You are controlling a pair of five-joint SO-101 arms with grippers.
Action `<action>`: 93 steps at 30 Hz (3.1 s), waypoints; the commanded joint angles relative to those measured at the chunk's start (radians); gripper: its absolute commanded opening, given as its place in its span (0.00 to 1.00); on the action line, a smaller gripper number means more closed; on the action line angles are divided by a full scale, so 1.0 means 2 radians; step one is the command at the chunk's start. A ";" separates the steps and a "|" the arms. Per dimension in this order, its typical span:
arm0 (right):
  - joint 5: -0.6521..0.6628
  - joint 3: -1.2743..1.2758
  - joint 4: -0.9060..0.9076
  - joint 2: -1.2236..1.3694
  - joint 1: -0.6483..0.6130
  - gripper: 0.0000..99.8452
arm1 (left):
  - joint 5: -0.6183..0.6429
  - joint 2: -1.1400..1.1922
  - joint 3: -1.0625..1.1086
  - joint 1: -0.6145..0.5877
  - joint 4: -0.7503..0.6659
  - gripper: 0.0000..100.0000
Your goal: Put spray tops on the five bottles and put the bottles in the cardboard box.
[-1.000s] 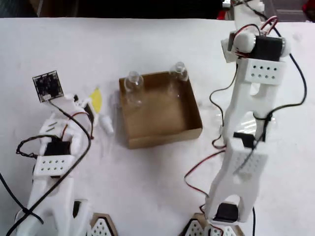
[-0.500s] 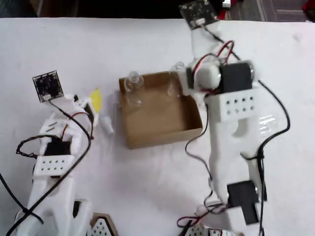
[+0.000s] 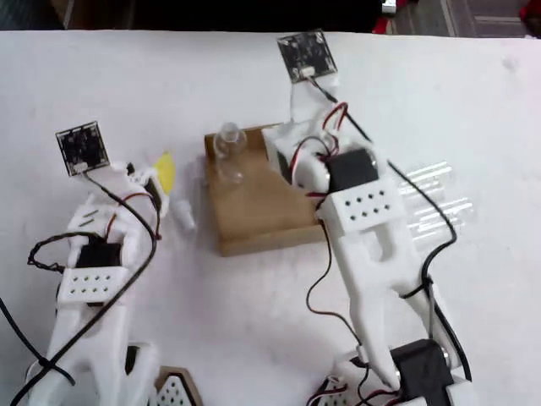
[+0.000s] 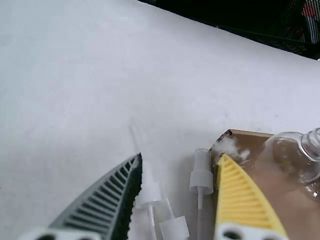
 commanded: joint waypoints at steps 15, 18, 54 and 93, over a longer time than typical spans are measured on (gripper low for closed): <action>-0.083 0.239 -0.432 -0.038 -0.032 0.04 | 0.002 -0.003 -0.004 -0.005 -0.011 0.23; -0.119 0.266 -0.484 -0.037 -0.031 0.04 | 0.002 -0.003 -0.004 -0.005 -0.011 0.23; -0.163 0.223 -0.628 0.125 -0.008 0.05 | 0.002 -0.003 -0.004 -0.003 -0.013 0.23; -0.163 0.218 -0.533 -0.007 0.013 0.16 | 0.002 -0.003 -0.004 -0.004 -0.015 0.23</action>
